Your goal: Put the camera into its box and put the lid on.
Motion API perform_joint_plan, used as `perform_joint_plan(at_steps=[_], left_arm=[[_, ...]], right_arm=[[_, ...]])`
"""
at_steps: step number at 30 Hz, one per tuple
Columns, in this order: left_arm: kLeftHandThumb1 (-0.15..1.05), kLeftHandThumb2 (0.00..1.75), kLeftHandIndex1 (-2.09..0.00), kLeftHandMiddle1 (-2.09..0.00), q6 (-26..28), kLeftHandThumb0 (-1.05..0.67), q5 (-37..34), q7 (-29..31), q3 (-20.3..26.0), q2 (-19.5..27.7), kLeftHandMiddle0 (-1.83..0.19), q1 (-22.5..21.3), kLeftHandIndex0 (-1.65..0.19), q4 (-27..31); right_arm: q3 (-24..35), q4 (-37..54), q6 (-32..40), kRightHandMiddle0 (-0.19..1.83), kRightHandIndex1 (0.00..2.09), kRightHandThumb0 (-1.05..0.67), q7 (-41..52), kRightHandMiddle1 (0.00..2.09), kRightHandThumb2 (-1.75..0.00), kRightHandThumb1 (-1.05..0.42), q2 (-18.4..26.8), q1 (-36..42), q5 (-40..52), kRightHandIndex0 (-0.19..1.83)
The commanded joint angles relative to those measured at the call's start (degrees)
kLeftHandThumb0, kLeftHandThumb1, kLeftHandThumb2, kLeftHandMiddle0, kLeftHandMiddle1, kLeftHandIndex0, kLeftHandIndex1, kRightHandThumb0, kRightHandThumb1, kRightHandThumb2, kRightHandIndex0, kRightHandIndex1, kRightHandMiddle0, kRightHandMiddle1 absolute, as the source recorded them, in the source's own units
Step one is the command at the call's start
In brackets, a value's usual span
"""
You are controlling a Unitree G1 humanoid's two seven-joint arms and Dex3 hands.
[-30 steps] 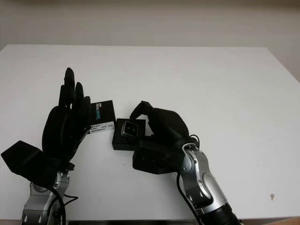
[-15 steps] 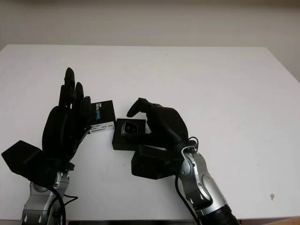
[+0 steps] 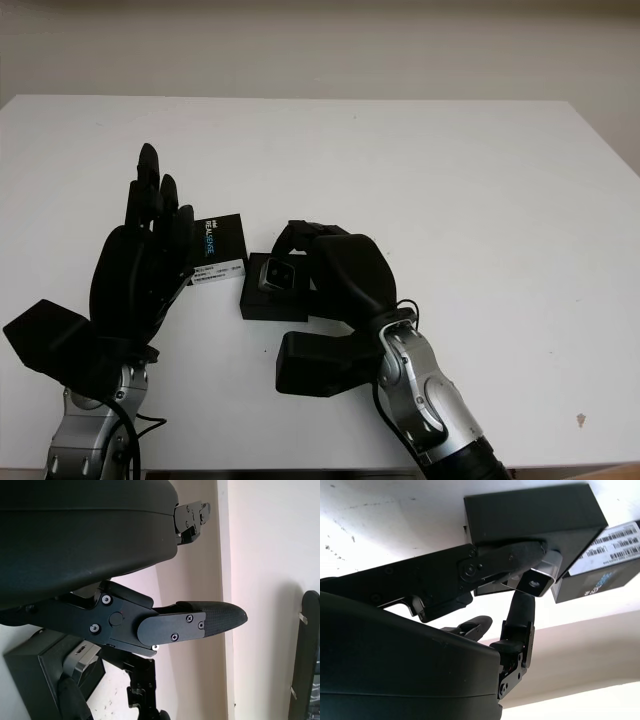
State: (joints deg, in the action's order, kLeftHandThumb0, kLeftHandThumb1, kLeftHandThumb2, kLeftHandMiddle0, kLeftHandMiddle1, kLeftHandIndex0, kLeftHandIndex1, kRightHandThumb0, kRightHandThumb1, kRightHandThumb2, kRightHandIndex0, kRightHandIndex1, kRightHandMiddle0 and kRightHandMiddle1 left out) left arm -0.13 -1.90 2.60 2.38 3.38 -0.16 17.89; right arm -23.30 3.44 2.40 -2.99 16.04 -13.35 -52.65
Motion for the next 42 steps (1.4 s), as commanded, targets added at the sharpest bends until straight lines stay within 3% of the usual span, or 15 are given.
perform_joint_plan(at_steps=[1, 16, 20, 24, 29, 42], left_arm=[[1.05, 0.49, 0.0, 0.0, -0.64, -0.71, 0.25, 0.03, -0.01, 0.29, 0.19, -0.79, 0.19, 0.16], [1.05, 0.47, 0.0, 0.0, -0.27, -0.71, -0.51, 0.73, 0.15, 0.5, 0.19, -0.34, 0.19, 0.56], [1.05, 0.47, 0.0, 0.0, -0.65, -0.7, -0.49, 0.66, 0.16, 0.44, 0.19, -0.34, 0.19, 0.4], [1.05, 0.46, 0.0, 0.0, -0.47, -0.7, -0.88, 0.77, 0.19, 0.38, 0.19, -0.33, 0.19, 0.54], [1.05, 0.46, 0.0, 0.0, -1.07, -0.71, -0.71, 0.76, 0.13, 0.47, 0.19, -0.53, 0.19, 0.06], [1.05, 0.46, 0.0, 0.0, -0.32, -0.73, -0.24, 0.53, -0.26, 0.24, 0.19, -0.32, 0.19, 0.3]], right_arm=[[-0.16, -0.73, 0.77, 0.3, 0.2, -0.57, 0.29, 1.11, -0.05, -0.96, 0.77, -0.33, -1.22, 0.39], [-0.88, -0.82, 1.38, 0.36, 0.21, -0.56, 0.59, 1.06, -0.06, -0.96, 0.91, -0.16, -3.64, 0.43], [-0.26, -1.06, -0.1, 0.46, 0.3, -0.45, -0.85, 1.34, -0.06, -0.98, 0.49, 0.12, -1.68, 0.5], [0.06, -1.26, -1.66, 0.42, 0.39, -0.42, -2.04, 1.48, -0.05, -0.98, 0.71, 0.15, -0.35, 0.49], [0.39, -1.44, -2.76, 0.42, 0.62, -0.41, -2.57, 1.51, -0.05, -0.96, 0.64, 0.05, 1.21, 0.39], [0.94, -3.08, -5.55, 0.44, 0.67, -0.41, -5.61, 1.53, -0.05, -0.94, 0.81, -0.1, 2.9, 0.37]])
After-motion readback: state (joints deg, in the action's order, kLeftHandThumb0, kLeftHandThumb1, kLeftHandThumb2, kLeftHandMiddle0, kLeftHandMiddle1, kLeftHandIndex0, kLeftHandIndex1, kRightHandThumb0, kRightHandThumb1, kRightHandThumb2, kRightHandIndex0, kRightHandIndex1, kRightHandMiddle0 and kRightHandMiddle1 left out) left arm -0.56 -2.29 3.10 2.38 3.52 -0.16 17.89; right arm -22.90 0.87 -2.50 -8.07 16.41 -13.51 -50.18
